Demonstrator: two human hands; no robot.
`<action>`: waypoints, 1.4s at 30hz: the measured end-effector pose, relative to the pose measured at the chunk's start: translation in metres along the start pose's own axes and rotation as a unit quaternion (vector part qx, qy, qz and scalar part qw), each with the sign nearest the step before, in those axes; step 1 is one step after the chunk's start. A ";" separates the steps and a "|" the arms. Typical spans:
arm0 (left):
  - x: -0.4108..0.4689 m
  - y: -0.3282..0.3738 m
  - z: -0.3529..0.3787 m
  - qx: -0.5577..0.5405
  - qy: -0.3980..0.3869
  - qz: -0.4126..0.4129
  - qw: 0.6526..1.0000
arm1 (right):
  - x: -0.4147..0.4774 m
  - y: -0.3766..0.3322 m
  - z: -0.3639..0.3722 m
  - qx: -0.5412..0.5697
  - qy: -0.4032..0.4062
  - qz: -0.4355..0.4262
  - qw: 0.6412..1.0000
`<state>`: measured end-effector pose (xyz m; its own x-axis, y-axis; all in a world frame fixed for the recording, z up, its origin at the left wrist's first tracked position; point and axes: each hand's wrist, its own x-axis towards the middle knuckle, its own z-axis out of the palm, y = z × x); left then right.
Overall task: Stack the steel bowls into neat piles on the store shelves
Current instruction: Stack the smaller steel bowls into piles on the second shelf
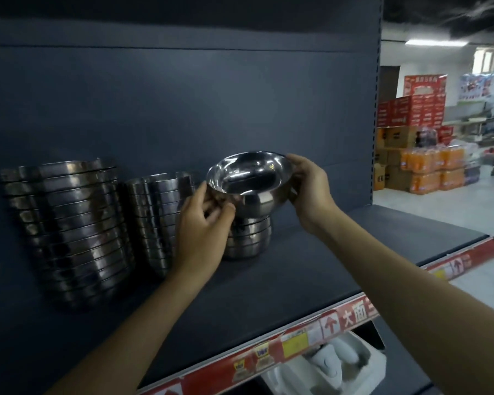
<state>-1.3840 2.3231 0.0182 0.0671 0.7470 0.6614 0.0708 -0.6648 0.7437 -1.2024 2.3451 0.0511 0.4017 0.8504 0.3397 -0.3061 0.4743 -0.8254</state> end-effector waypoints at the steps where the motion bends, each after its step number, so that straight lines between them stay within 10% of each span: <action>1: 0.003 -0.001 0.001 -0.011 -0.007 0.002 1.000 | 0.007 0.001 0.002 0.001 -0.005 0.006 1.000; 9: 0.008 -0.028 0.009 -0.023 -0.042 -0.002 0.999 | 0.044 0.024 0.006 -0.020 -0.036 0.033 0.999; 22: -0.003 -0.052 0.022 0.282 -0.018 0.020 0.959 | 0.069 0.055 0.009 -0.058 -0.055 0.074 0.994; 42: -0.022 -0.085 0.028 0.327 0.007 0.008 0.945 | 0.031 0.103 -0.009 -0.067 -0.044 0.114 0.990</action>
<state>-1.3634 2.3630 -0.0618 0.0594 0.7342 0.6763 0.6699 -0.5316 0.5183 -1.2136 2.4184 -0.0277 0.2575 0.9510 0.1712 -0.2602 0.2389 -0.9355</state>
